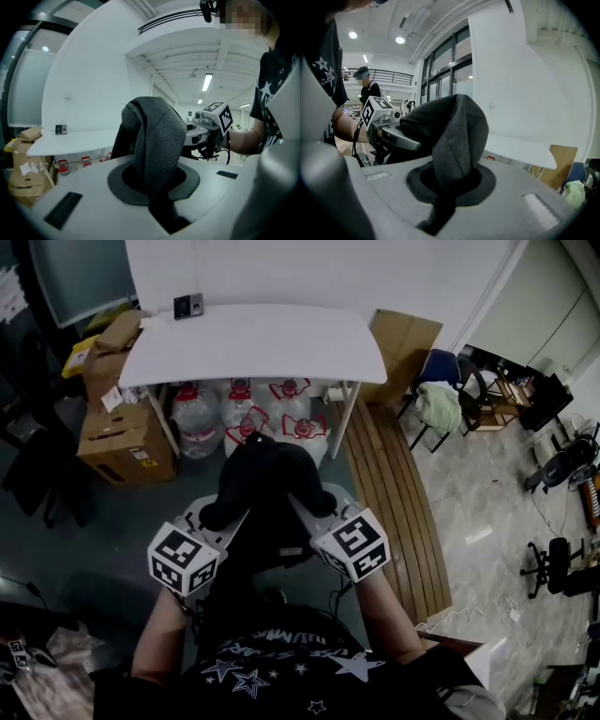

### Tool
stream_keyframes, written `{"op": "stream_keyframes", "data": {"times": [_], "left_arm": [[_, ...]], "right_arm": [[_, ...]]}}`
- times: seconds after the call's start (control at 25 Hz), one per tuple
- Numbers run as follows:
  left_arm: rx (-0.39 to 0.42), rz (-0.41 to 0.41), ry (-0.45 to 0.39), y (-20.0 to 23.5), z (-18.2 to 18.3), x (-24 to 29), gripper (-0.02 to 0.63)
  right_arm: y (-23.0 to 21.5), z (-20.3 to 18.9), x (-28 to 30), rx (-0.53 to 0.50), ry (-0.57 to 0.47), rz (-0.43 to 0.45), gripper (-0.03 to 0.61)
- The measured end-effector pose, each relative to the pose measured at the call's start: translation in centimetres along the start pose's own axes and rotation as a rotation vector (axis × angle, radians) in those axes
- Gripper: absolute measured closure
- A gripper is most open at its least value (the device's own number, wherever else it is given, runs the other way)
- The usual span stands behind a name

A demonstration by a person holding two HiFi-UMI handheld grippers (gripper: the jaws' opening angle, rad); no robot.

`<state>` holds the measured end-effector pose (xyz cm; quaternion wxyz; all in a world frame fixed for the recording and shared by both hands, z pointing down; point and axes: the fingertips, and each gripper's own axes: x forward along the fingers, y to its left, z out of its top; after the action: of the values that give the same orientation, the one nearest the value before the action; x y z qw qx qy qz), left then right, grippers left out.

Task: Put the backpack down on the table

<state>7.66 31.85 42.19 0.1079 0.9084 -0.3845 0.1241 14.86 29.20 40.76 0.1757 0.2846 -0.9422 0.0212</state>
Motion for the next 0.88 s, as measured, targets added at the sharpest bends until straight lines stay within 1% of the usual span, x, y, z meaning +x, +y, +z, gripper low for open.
{"op": "stream_keyframes", "data": {"times": [0.12,0.2,0.44,0.64,0.88], "left_arm": [[-0.025,-0.009,0.012,-0.1,-0.8,-0.3,0.563],[-0.033,-0.011,0.021,0.7,-1.1,-0.4,0.563],[-0.025,-0.022,0.029,3.7,-1.6,-0.2,0.563],[-0.026,-0.038,0.028,7.5,-1.2,0.3,0.563],[-0.018,-0.081,0.045,13.0,-0.1,2.3,0.563]], "right_arm": [[0.5,-0.5,0.2,0.014,0.029,0.006,0.554],[0.6,-0.6,1.0,0.026,0.043,0.008,0.552],[0.1,-0.5,4.1,0.046,0.055,0.015,0.552],[-1.0,0.5,7.3,0.047,0.062,0.001,0.552],[-4.0,1.9,12.1,0.067,0.084,-0.029,0.552]]}}
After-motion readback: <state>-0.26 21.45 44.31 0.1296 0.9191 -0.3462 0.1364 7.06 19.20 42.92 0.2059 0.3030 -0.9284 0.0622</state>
